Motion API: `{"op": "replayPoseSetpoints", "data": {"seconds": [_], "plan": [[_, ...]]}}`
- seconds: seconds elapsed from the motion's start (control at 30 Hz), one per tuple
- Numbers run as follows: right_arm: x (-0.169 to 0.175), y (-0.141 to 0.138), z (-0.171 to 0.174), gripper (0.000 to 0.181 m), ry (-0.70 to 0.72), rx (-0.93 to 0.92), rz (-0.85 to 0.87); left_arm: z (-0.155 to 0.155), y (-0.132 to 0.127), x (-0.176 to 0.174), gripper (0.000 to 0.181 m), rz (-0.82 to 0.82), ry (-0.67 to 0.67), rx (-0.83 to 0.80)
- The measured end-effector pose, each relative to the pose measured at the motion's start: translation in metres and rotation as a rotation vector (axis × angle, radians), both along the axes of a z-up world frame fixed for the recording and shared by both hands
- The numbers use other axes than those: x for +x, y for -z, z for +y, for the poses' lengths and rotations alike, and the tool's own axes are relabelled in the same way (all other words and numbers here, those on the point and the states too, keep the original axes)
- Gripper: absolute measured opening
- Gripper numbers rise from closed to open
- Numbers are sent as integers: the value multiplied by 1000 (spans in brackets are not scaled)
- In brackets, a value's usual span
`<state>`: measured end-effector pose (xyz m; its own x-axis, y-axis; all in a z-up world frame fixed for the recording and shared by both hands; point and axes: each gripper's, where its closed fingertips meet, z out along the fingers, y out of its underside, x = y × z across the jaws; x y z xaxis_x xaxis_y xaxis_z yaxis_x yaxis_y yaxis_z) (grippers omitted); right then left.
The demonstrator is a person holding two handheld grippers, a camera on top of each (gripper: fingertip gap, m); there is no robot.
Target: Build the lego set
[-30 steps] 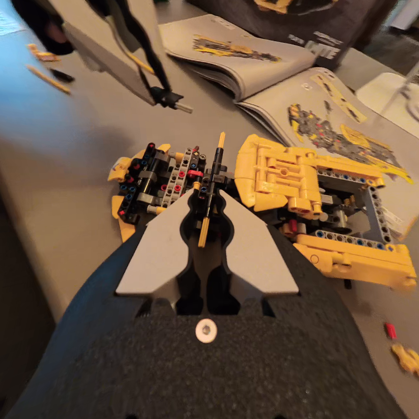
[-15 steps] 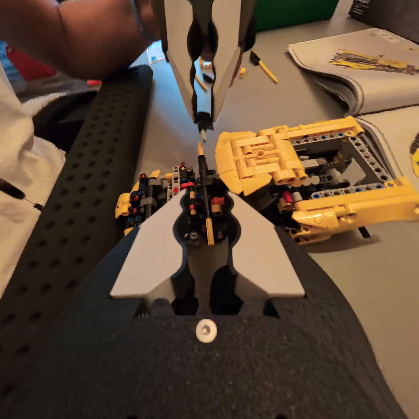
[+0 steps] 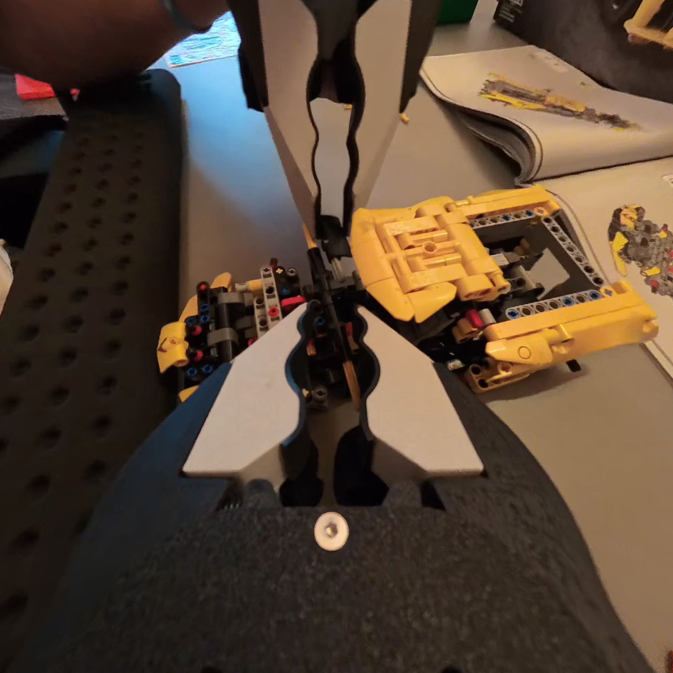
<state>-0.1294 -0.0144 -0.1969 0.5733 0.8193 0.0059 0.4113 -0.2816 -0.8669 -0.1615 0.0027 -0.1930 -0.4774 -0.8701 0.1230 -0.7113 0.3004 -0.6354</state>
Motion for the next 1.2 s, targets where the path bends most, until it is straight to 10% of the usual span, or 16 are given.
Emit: {"op": "replayPoseSetpoints", "data": {"seconds": [0.5, 0.8, 1.03, 1.2], "plan": [[-7, -15, -6, 16, -8, -3, 37, 10, -5, -6, 15, -30, 52, 56], [-45, -62, -10, 36, 86, -512, 643, -26, -57, -14, 15, -356, 97, 186], [-60, -71, -22, 7, 19, -583, 767, -42, -67, -18, 15, -396, 106, 279], [-48, -81, -18, 6, 44, -540, 867, -34, -83, -13, 21, -475, -186, -59]]}}
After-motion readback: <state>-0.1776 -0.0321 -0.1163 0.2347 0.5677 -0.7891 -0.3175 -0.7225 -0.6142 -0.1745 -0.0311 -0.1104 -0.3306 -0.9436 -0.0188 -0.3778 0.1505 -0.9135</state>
